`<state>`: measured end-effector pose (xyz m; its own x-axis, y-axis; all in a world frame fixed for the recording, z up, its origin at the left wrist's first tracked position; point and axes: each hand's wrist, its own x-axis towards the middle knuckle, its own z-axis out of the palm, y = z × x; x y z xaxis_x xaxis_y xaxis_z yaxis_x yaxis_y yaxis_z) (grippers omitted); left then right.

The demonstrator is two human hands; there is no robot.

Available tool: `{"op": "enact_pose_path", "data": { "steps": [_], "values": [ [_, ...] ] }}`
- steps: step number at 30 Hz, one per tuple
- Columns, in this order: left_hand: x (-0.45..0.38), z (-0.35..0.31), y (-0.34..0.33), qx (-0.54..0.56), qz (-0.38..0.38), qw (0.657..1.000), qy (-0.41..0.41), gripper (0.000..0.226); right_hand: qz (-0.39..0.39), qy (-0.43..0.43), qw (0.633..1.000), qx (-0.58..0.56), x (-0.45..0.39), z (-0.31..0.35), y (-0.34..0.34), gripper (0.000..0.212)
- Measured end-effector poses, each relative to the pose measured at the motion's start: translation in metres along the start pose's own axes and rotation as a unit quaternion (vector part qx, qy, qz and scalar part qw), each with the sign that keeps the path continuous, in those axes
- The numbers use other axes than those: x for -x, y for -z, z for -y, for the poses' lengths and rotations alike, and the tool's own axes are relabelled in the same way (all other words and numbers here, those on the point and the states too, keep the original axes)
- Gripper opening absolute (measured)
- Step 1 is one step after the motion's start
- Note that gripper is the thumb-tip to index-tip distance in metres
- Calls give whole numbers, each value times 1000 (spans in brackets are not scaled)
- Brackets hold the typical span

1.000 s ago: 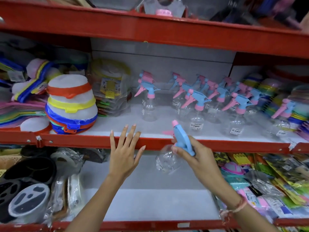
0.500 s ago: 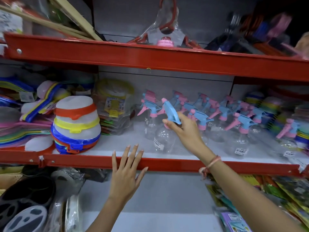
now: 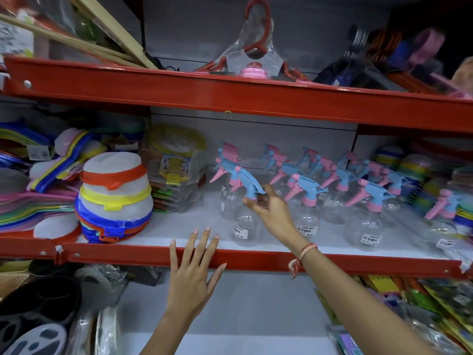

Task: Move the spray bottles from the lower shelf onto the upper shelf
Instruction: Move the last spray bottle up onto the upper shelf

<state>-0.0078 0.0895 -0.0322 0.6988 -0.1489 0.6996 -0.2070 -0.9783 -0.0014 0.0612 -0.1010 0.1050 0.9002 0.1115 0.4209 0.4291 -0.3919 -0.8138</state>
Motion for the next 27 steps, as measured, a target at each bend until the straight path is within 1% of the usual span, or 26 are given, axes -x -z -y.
{"op": "enact_pose_path", "data": {
  "steps": [2,3,5,6,7,8,10,12,14,17,19,21,23,27],
  "values": [
    [0,0,0,-1,5,1000,0,62,-5,-2,1000,-3,5,-8,-5,42],
    [-1,0,0,-1,6,1000,0,63,-12,-3,1000,14,8,-12,-9,54],
    [-1,0,0,0,6,1000,-1,63,-36,-21,996,76,16,-20,-16,85],
    [-1,0,1,1,7,1000,-1,63,-53,-34,992,107,20,-23,-20,96],
    [-1,0,1,2,7,1000,-1,63,-69,-39,988,132,23,-25,-24,100],
    [-1,-1,2,3,7,1000,-2,63,-82,-34,985,146,25,-27,-26,99],
    [-1,-2,3,8,9,1000,-3,62,-96,-19,985,143,27,-30,-29,89],
    [-1,-2,6,12,10,1000,-2,61,-85,-21,987,132,27,-29,-29,82],
    [-1,-3,8,16,12,1000,0,61,-53,-30,991,121,26,-29,-25,81],
    [0,-3,10,18,15,1000,-3,61,31,-48,998,38,24,-29,-14,80],
    [1,-3,11,20,14,1000,-5,61,79,-56,995,4,25,-30,-7,78],
    [2,-3,12,23,14,1000,-4,62,98,-61,993,0,27,-30,-4,77],
    [2,-4,13,27,16,999,-3,62,102,-64,993,2,28,-30,-5,77],
    [3,-7,17,44,14,999,8,59,109,-66,992,21,31,-28,-4,82]
  ]
}}
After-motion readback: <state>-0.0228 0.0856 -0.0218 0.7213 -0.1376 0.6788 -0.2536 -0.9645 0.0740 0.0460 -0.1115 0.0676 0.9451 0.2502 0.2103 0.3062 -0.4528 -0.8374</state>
